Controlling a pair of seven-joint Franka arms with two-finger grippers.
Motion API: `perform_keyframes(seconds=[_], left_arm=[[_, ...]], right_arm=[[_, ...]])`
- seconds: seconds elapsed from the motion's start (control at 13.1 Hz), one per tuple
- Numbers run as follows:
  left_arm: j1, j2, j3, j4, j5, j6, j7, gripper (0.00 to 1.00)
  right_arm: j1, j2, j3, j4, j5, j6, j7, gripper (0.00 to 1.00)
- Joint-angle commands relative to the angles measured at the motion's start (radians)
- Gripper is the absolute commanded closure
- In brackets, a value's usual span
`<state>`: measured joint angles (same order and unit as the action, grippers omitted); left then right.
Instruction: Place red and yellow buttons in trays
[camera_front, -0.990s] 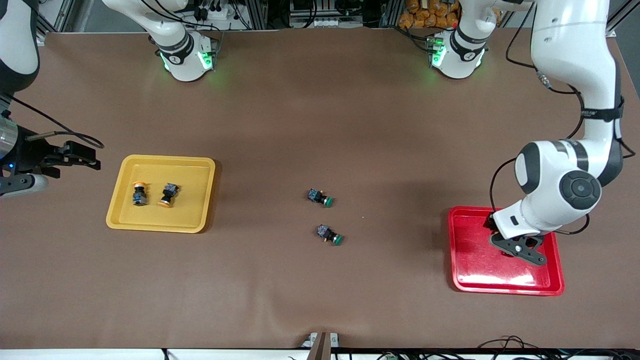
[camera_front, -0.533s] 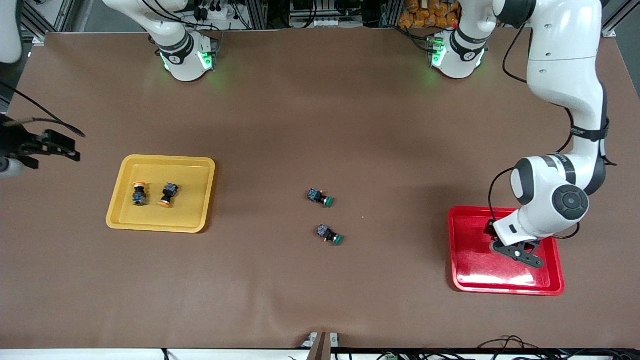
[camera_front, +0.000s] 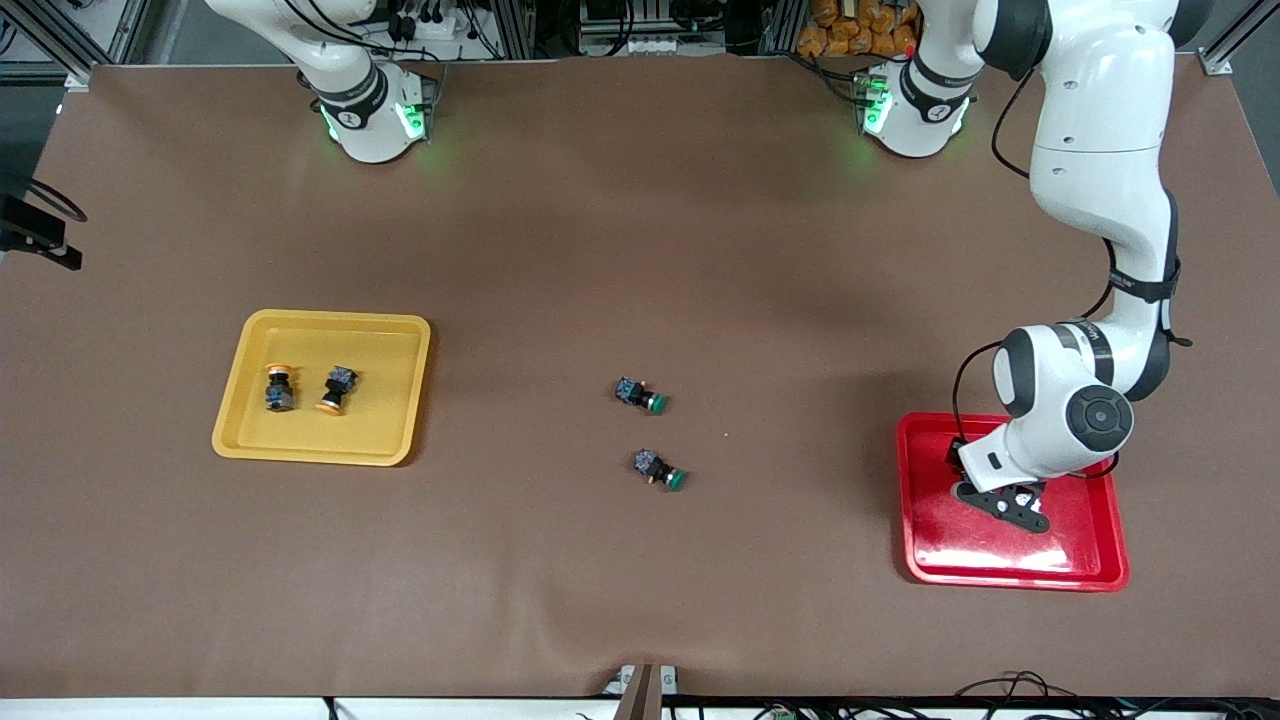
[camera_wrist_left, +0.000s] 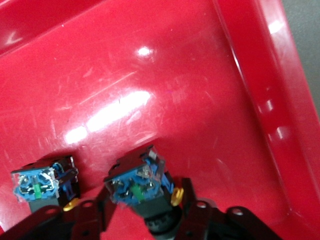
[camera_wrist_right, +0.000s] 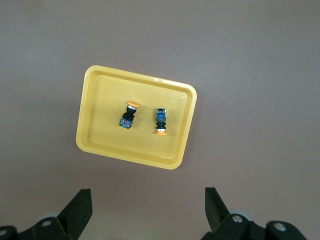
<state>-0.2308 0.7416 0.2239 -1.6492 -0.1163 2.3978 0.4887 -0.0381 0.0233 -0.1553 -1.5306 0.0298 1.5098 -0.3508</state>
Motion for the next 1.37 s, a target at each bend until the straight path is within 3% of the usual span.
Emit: perform_keyframes(seconds=[0.0,0.23,0.61,1.07,1.29], left_arm=[[-0.001,-0.013,0.005,0.012,-0.011,0.009,0.008,0.0],[0.016,-0.114,0.006,0.037,0.003,-0.084,0.007,0.0],[0.021,-0.241,0.009,0.225,0.056,-0.497,-0.015,0.0],[-0.007,-0.457,-0.004,0.226,0.095,-0.674,-0.211,0.0],[-0.013,-0.522,-0.023,0.226,0.099,-0.834,-0.251,0.0]], right_arm=[[-0.008,-0.005,0.011,0.006,-0.001,-0.029,0.007,0.0],[-0.002,-0.005,0.016,0.007,0.001,-0.043,0.01,0.0],[0.001,-0.008,0.019,0.033,-0.001,-0.1,0.026,0.0],[-0.002,-0.046,0.017,0.006,0.001,-0.096,0.023,0.0],[-0.006,-0.083,0.016,-0.086,0.001,-0.014,0.01,0.0]])
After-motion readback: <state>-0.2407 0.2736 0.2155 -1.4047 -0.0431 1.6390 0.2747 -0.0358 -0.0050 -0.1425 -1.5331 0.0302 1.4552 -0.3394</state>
